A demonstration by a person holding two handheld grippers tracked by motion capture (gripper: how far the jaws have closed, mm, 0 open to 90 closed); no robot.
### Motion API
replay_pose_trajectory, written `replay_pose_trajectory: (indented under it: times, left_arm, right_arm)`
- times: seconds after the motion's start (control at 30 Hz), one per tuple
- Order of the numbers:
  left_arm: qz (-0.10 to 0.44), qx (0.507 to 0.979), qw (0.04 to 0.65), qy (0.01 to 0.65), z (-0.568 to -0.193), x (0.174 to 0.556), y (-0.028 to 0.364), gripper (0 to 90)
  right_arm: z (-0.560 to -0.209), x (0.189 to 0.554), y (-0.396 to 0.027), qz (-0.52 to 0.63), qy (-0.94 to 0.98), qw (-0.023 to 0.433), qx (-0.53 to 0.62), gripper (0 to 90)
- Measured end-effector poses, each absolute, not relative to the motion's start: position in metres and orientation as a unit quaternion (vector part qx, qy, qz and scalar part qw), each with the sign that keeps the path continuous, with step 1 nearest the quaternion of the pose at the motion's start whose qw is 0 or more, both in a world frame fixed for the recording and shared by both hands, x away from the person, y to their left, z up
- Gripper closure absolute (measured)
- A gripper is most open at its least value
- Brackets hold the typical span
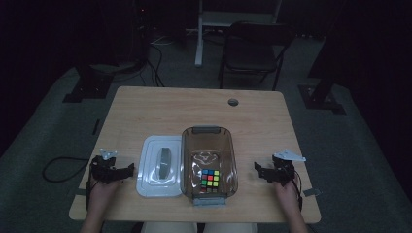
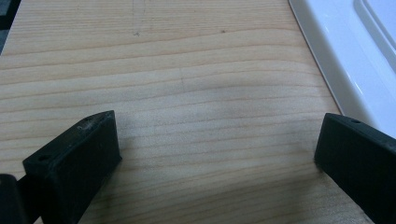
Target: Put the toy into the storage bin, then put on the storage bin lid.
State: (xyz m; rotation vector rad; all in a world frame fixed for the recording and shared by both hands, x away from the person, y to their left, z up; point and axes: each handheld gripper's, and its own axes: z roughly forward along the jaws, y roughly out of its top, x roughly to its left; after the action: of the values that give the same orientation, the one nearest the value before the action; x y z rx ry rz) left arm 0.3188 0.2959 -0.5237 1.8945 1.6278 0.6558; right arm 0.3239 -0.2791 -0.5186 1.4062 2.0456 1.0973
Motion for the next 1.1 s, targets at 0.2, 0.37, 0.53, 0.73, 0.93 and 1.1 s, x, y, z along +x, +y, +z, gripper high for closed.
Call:
replay_pose_trajectory:
  times: [0.2,0.37,0.53,0.73,0.93,1.1]
  left_arm:
    - [0.244,0.706,0.277,0.604,-0.524,0.319,0.296,0.7]
    - [0.242,0.71,0.279,0.6,-0.524,0.318,0.297,0.7]
    - [0.245,0.704,0.276,0.607,-0.524,0.318,0.298,0.7]
    - [0.243,0.707,0.278,0.603,-0.524,0.318,0.298,0.7]
    - [0.227,0.708,0.291,0.602,-0.522,0.318,0.302,0.7]
    - [0.217,0.711,0.302,0.597,-0.513,0.316,0.298,0.8]
  right_arm:
    - [-0.525,0.326,-0.276,0.356,0.744,0.226,0.519,12.5]
    - [-0.527,0.33,-0.272,0.326,0.76,0.22,0.518,12.4]
    - [-0.528,0.33,-0.271,0.327,0.761,0.219,0.515,12.4]
    - [-0.528,0.33,-0.271,0.327,0.761,0.219,0.516,12.4]
    - [-0.528,0.33,-0.271,0.327,0.761,0.219,0.516,12.4]
    - [-0.528,0.33,-0.271,0.327,0.761,0.219,0.516,12.3]
